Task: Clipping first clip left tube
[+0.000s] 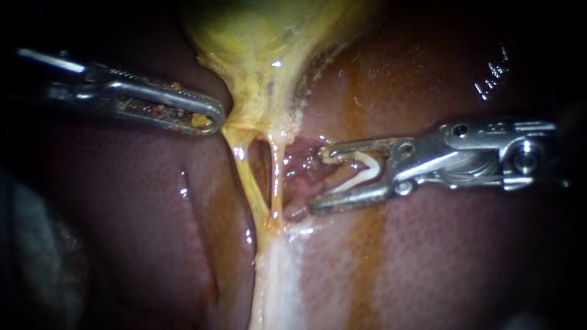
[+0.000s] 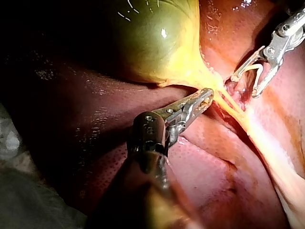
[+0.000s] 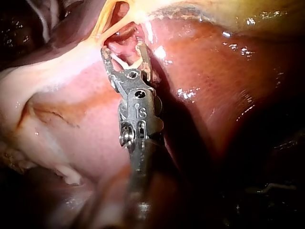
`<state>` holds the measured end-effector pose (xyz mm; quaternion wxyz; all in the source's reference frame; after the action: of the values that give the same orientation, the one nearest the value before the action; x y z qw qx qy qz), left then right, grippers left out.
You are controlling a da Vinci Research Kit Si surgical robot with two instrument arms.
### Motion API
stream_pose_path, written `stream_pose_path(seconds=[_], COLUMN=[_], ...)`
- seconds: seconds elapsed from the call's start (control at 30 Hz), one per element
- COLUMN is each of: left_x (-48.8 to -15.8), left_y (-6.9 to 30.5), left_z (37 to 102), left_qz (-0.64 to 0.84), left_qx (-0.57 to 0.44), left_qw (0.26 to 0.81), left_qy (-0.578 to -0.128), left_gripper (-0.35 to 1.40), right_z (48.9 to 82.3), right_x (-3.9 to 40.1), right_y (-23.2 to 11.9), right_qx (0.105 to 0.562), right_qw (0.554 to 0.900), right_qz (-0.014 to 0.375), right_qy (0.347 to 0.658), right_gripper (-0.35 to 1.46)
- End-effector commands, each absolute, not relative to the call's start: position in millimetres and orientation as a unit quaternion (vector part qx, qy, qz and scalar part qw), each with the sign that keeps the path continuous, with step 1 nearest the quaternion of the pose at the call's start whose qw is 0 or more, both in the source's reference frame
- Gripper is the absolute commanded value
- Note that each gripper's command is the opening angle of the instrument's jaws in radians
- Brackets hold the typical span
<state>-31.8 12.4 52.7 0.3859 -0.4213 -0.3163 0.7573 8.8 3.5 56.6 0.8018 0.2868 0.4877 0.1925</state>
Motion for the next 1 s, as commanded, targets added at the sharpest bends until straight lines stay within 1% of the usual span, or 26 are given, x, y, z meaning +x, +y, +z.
stream_pose_path(seconds=[0.03,0.2,0.7,1.0], left_x=[-31.8,-31.8,-31.8,-31.8], left_y=[12.4,12.4,12.3,12.3], left_z=[52.7,52.7,52.7,52.7], left_qz=[0.757,0.757,0.757,0.757], left_qx=[-0.421,-0.421,-0.421,-0.421], left_qw=[0.386,0.386,0.386,0.386], left_qy=[-0.316,-0.316,-0.316,-0.316], left_gripper=[-0.35,-0.35,-0.35,-0.35], right_z=[56.3,54.7,52.2,52.1], right_x=[8.8,9.4,13.6,15.0], right_y=[3.5,3.3,1.3,0.9], right_qx=[0.288,0.289,0.3,0.31], right_qw=[0.801,0.799,0.79,0.786], right_qz=[0.193,0.196,0.188,0.202], right_qy=[0.488,0.49,0.5,0.496], right_gripper=[0.43,0.43,0.43,0.43])
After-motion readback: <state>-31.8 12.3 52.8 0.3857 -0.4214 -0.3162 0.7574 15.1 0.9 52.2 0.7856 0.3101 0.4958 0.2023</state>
